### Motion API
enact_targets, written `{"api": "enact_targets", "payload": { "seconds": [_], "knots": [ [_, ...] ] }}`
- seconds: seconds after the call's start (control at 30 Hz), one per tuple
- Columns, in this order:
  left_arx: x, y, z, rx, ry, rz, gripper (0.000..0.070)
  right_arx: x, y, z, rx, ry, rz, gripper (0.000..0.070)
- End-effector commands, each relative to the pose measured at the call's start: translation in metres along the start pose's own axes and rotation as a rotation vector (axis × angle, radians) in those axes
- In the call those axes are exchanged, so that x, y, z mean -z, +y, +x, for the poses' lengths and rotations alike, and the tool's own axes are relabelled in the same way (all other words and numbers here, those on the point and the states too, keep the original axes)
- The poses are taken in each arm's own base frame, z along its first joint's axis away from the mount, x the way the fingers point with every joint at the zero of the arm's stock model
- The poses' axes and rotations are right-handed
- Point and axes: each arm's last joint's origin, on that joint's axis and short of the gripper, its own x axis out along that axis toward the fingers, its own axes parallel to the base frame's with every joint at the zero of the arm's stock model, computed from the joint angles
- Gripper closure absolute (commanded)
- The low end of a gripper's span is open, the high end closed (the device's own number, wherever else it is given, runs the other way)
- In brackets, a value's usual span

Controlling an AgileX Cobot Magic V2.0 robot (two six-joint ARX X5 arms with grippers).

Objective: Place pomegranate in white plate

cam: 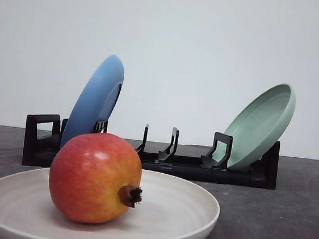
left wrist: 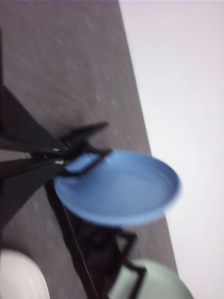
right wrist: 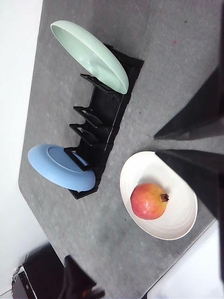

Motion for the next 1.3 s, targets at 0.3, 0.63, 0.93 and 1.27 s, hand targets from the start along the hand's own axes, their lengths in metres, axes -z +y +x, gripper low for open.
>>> {"api": "enact_targets", "payload": {
  "seconds": [0.3, 0.63, 0.93, 1.27],
  "knots": [
    [0.042, 0.025, 0.004, -0.265, 0.068, -0.025, 0.0700, -0.002, 0.000, 0.000, -0.010, -0.005, -0.011, 0.0668],
    [0.058, 0.030, -0.001, -0.322, 0.054, -0.056, 0.0700, -0.002, 0.000, 0.000, -0.010, -0.005, -0.011, 0.0668],
    [0.063, 0.028, -0.002, -0.295, 0.095, -0.052, 0.0700, -0.002, 0.001, 0.000, -0.010, -0.005, -0.011, 0.0668],
    [0.063, 0.028, -0.002, -0.208, 0.082, -0.121, 0.0700, -0.002, 0.000, 0.000, -0.010, -0.005, -0.011, 0.0668]
  ]
}}
